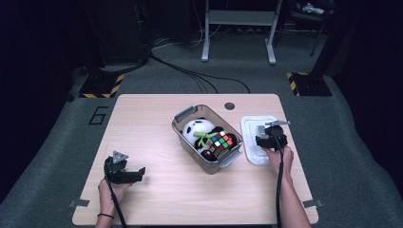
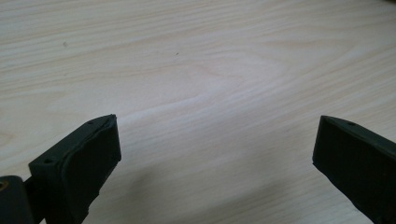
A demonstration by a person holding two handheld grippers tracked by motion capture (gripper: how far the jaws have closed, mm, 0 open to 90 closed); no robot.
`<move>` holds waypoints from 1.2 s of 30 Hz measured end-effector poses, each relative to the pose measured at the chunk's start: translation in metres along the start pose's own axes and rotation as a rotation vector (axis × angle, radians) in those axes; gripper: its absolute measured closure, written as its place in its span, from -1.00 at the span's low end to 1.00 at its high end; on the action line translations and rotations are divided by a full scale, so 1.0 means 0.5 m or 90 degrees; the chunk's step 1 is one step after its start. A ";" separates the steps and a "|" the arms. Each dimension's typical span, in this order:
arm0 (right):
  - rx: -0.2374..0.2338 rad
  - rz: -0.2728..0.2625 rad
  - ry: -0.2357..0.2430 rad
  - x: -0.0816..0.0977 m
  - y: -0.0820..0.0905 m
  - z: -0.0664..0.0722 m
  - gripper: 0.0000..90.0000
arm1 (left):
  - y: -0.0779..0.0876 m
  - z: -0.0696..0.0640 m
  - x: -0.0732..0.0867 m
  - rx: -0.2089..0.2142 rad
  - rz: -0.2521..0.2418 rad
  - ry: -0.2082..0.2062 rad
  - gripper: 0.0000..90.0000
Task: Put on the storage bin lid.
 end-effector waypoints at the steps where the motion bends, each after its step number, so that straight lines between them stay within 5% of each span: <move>1: 0.005 0.002 0.003 -0.004 -0.004 -0.002 0.06 | 0.000 0.001 0.006 0.001 0.003 0.003 -0.97; 5: 0.009 0.021 0.007 -0.009 -0.018 -0.009 0.37 | -0.003 0.010 0.026 -0.004 0.012 0.010 -0.97; 10: 0.009 0.017 -0.006 -0.011 -0.020 -0.014 0.48 | -0.005 0.010 0.030 -0.005 0.007 0.006 -0.98; 18: -0.006 0.009 0.029 -0.020 -0.009 -0.004 0.49 | -0.004 0.010 0.031 -0.003 0.007 0.005 -0.98; 24: -0.033 -0.005 0.019 -0.045 0.036 -0.003 0.49 | -0.004 0.010 0.032 -0.002 0.008 0.001 -0.99; 36: -0.062 -0.056 0.044 -0.135 0.161 0.000 0.49 | -0.004 0.010 0.032 -0.003 0.008 0.001 -0.99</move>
Point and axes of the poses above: each handheld gripper's, and its own axes: y roughly backward along the jaws, x roughly out of its underside, z roughly to its left, the point moved 10 cm from there along -y, roughly forward along the jaws, and after that the axes turned 3 degrees about x, right-handed, at the moved point
